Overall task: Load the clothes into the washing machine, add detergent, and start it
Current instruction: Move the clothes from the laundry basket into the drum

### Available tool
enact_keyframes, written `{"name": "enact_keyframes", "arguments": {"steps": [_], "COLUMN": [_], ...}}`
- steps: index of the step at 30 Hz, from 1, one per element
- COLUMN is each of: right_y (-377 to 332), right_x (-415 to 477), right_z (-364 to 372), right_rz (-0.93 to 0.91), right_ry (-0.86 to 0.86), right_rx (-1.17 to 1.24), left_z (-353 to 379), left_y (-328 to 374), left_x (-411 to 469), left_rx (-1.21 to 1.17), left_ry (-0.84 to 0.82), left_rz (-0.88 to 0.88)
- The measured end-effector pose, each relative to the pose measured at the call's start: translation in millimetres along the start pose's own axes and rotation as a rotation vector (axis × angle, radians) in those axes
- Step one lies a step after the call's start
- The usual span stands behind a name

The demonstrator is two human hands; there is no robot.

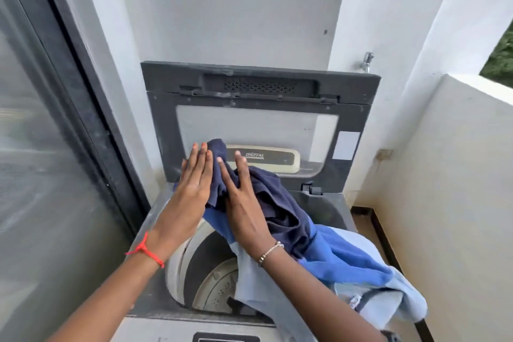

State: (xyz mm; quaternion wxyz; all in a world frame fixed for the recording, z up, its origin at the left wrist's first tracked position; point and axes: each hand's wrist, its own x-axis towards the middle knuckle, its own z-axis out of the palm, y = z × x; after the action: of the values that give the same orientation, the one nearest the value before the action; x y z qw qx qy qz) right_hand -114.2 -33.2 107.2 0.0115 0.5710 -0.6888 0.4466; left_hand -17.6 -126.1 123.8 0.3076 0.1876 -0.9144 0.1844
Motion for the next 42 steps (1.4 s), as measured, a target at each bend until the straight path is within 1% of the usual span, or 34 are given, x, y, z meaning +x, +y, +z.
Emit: {"name": "enact_keyframes", "arguments": {"steps": [1,2,3,4,5,9,11,15,19,22,23,25,26,27,31,33,36,38,42], "right_y": [5,10,19,29,44,86,92,97,106,119,120,116,112,108,109,112,115,112,93], "right_x": [3,3,1,-2,-5,-16,-18,-36,-82,-126,-135,-144,-142,-139,-124,-109,-85,-72,-48], "right_z": [14,28,46,60,72,95,94,56,-4,-34,-41,-42,-39,-33,-4,6,22,34,46], "right_rz": [0.032,0.060,0.093,0.125,0.146,0.216,0.262,0.330,0.435,0.378,0.424,0.600,0.641,0.643,0.557,0.587,0.642,0.607,0.463], "right_ry": [-0.033,-0.092,-0.148,-0.206,-0.256,-0.457,-0.523,-0.581,-0.648,-0.633,-0.721,-0.919,-0.967,-0.997,-1.105,-1.119,-1.046,-0.945,-0.679], "right_rx": [0.007,0.017,0.018,-0.008,-0.028,-0.190,-0.273,-0.405,-0.527,-0.824,-0.853,-0.844,-0.880,-0.921,-1.093,-1.084,-0.973,-0.893,-0.774], "left_z": [16,22,37,44,60,106,111,117,121,118,118,119,120,122,123,123,121,122,132], "left_y": [-9,-10,-14,-14,-14,-7,1,16,38,57,63,73,77,80,84,83,79,75,65], "left_x": [-9,-18,-30,-37,-46,-67,-67,-70,-69,-63,-61,-59,-58,-58,-61,-64,-70,-74,-86], "left_rx": [0.003,0.010,0.038,0.070,0.100,0.114,0.080,-0.039,-0.260,-0.359,-0.380,-0.401,-0.398,-0.393,-0.378,-0.387,-0.396,-0.411,-0.440], "left_ry": [-0.003,-0.087,-0.116,-0.217,-0.255,-0.445,-0.515,-0.505,-0.564,-0.573,-0.571,-0.577,-0.583,-0.590,-0.609,-0.620,-0.659,-0.691,-0.741], "left_rz": [-0.027,-0.022,-0.006,-0.017,-0.005,0.016,0.027,0.138,0.172,0.244,0.261,0.289,0.299,0.301,0.293,0.252,0.163,0.111,0.010]}}
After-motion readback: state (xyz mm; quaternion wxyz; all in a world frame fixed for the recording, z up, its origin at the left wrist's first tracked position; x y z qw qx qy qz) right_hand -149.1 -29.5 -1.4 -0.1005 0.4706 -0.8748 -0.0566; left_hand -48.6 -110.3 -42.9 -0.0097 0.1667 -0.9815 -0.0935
